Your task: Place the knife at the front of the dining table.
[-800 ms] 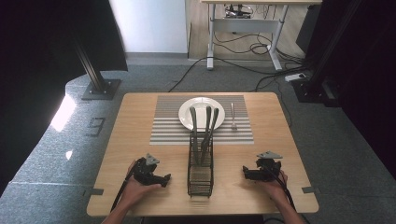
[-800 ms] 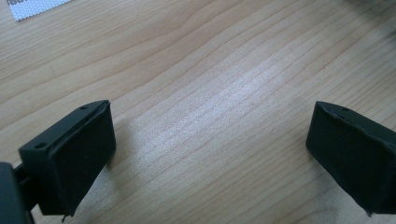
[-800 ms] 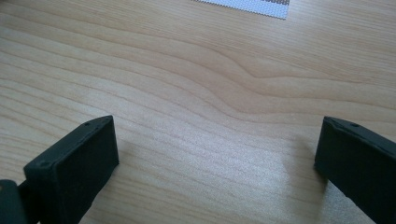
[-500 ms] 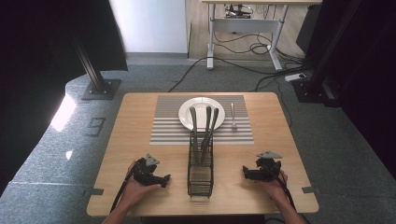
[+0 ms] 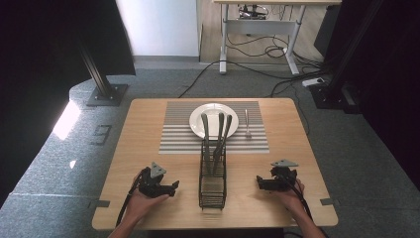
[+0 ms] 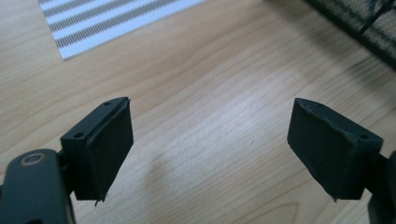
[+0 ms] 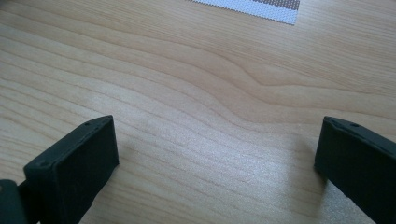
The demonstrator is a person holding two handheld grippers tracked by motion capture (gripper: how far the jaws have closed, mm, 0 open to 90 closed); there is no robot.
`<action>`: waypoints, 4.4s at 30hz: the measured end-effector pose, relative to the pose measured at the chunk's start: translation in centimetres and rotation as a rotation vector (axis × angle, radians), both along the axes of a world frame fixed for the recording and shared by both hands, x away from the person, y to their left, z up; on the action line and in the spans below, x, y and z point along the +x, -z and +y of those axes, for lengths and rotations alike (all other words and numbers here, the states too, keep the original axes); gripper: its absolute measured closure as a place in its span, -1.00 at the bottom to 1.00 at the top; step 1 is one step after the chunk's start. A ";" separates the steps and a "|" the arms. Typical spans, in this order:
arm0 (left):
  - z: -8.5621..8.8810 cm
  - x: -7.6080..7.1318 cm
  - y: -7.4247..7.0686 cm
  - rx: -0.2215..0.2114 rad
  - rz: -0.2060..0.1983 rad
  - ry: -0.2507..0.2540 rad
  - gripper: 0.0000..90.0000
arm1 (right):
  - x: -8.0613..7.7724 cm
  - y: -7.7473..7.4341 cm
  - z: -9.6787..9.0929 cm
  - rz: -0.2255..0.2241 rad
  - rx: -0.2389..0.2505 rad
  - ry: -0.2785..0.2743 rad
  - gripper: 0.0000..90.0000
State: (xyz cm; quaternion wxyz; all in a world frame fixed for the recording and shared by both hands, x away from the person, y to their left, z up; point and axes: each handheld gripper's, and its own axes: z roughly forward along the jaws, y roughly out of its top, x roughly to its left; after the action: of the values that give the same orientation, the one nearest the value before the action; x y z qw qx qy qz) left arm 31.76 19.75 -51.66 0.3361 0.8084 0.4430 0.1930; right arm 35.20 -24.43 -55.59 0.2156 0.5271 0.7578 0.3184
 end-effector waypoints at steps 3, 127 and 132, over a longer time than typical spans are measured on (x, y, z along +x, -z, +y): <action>-0.2 0.0 -0.6 -0.033 -0.013 0.009 -0.67 | 0.0 0.0 0.0 -0.003 0.002 0.000 -1.00; -8.0 12.1 -9.5 -0.502 0.020 0.173 0.85 | -1.2 -0.1 0.7 -0.039 0.007 -0.027 -0.75; -8.1 11.7 -10.0 -0.525 -0.032 0.183 0.86 | -1.2 -0.1 0.7 -0.041 0.007 -0.026 -0.75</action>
State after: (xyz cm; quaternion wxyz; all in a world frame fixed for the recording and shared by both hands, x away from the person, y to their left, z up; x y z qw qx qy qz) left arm 43.43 11.69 -41.68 0.5570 0.7272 0.3976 0.0531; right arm 33.98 -23.75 -55.53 0.2248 0.5113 0.7591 0.3346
